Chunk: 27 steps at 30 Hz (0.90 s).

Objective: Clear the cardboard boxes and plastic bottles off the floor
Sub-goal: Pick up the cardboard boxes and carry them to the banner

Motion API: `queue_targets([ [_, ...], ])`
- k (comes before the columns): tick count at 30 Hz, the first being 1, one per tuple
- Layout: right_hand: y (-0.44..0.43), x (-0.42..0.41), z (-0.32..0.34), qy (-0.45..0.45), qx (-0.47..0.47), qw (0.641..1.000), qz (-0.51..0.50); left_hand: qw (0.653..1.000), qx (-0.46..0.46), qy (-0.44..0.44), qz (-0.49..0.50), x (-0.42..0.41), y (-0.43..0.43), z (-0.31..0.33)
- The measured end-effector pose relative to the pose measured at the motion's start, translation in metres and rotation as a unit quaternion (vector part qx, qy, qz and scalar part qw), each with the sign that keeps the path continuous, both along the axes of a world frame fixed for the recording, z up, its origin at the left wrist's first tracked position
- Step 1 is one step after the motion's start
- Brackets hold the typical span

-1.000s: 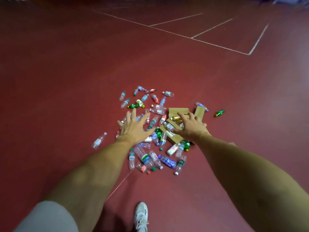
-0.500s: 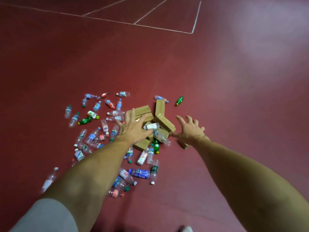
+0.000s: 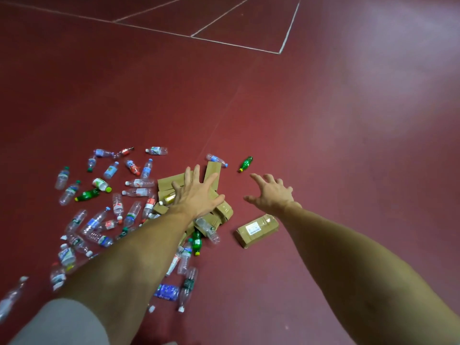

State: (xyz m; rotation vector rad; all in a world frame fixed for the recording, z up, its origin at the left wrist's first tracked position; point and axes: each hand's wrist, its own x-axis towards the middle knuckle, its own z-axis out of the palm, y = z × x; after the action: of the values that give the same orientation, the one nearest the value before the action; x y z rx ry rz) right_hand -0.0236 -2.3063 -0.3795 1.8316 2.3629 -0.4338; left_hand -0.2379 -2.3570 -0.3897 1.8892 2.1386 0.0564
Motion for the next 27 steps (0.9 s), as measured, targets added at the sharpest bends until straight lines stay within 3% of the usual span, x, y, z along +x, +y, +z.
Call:
queue_targets([
  [6, 0.099, 0.014, -0.005, -0.003, 0.003, 1.000, 0.021, 1.000, 0.005, -0.011, 0.026, 0.016, 0.085, -0.006],
  [18, 0.276, 0.027, -0.070, -0.009, -0.052, 0.997, 0.064, 0.995, -0.063, -0.022, 0.069, 0.043, 0.240, -0.090],
  [23, 0.330, 0.046, -0.140, -0.023, -0.094, 0.991, 0.089, 0.992, -0.088, -0.022, 0.089, 0.070, 0.288, -0.156],
  [27, 0.369, 0.062, -0.238, -0.027, -0.120, 0.985, 0.125, 0.993, -0.091, 0.011, 0.074, 0.093, 0.310, -0.260],
])
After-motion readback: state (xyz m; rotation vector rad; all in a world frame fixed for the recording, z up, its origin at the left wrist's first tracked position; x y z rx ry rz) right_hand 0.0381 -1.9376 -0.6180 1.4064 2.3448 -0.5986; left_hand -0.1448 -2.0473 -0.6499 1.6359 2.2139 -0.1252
